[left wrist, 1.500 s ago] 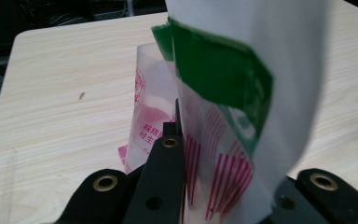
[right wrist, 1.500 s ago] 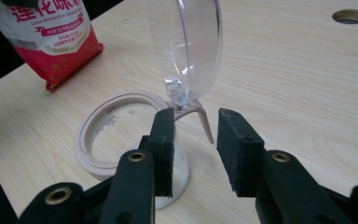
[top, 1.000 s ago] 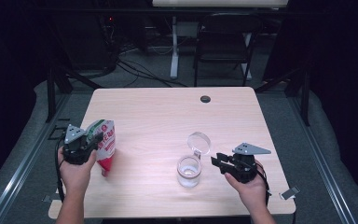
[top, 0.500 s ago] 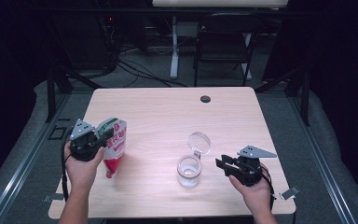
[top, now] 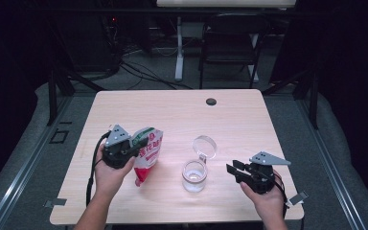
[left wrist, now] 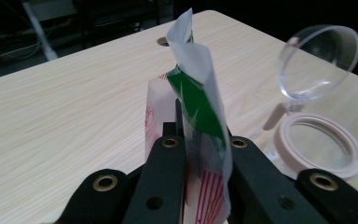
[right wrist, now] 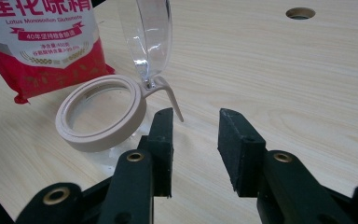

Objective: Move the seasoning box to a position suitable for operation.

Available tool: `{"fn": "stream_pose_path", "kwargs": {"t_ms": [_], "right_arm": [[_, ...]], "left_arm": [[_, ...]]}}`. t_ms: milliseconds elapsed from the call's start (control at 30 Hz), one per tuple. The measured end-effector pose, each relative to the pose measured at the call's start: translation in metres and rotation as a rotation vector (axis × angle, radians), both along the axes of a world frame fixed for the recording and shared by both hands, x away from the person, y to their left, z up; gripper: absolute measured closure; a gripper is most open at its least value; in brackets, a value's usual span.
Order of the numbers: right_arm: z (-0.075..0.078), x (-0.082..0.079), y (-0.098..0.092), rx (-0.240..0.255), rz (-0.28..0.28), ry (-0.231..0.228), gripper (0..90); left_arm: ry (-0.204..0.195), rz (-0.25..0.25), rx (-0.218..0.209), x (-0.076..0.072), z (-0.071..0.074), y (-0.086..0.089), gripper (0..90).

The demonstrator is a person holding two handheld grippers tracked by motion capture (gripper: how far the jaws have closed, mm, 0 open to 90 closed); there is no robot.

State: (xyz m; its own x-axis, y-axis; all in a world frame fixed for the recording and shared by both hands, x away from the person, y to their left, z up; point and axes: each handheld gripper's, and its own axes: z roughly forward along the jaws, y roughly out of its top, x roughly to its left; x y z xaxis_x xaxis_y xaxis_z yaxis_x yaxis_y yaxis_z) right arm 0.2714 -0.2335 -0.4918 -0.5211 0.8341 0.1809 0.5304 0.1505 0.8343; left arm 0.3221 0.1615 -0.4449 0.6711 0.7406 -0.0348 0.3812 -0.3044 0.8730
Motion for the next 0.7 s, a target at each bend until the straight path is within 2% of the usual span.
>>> {"fn": "stream_pose_path", "kwargs": {"t_ms": [200,367,467,533,700], "right_arm": [[0.003,-0.001,0.002,-0.011,0.030,-0.011,63.7],[0.009,0.001,0.008,-0.020,0.061,-0.036,62.7],[0.018,-0.001,0.013,-0.044,0.092,-0.050,64.0],[0.027,-0.002,0.017,-0.039,0.126,-0.059,66.6],[0.044,-0.005,0.028,-0.054,0.208,-0.074,74.2]], "left_arm": [[0.005,-0.060,0.008,-0.004,-0.004,-0.010,90.0],[0.008,-0.069,0.013,-0.010,-0.006,-0.009,90.0],[0.024,-0.076,-0.001,-0.013,-0.009,-0.006,90.0],[0.037,-0.081,-0.010,-0.015,-0.011,-0.005,90.0],[0.053,-0.074,-0.002,-0.022,-0.014,-0.002,90.0]]}}
